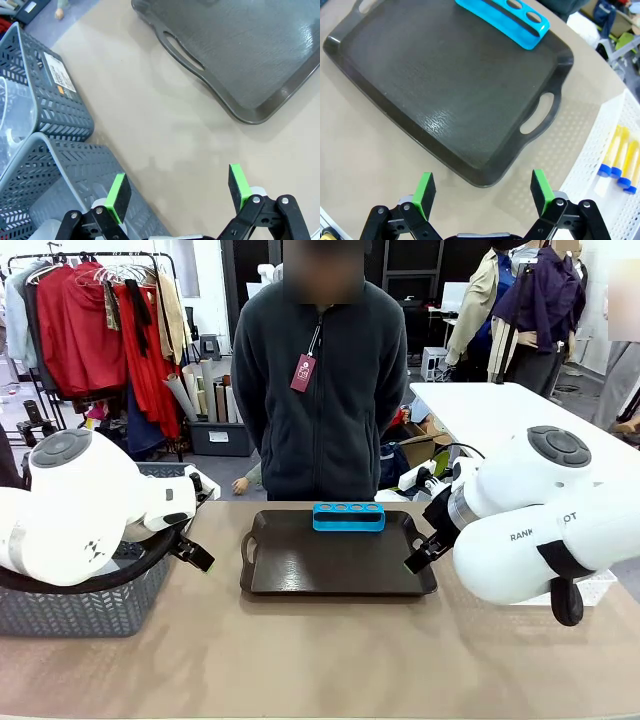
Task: Prepare the laboratory tools.
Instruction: Pick up one Large Measuring Cup and place it on the Handle tray.
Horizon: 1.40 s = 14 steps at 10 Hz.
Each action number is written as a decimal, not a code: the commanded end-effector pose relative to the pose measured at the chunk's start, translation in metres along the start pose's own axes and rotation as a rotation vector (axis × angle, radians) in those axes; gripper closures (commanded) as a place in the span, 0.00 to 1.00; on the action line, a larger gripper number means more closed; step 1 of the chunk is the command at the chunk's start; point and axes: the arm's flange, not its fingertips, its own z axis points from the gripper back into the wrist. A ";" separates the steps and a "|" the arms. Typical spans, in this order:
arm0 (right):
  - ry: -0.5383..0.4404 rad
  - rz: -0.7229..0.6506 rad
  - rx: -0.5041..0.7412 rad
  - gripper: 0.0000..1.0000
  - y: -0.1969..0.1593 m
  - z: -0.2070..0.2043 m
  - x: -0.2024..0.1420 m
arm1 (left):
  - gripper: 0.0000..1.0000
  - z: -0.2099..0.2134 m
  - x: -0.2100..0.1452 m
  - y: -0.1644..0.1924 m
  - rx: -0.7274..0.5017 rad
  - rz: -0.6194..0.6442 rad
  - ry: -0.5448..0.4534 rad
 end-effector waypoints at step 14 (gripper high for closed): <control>-0.016 0.023 0.178 0.00 0.004 0.031 0.016 | 0.00 0.052 0.017 0.005 -0.285 -0.040 0.041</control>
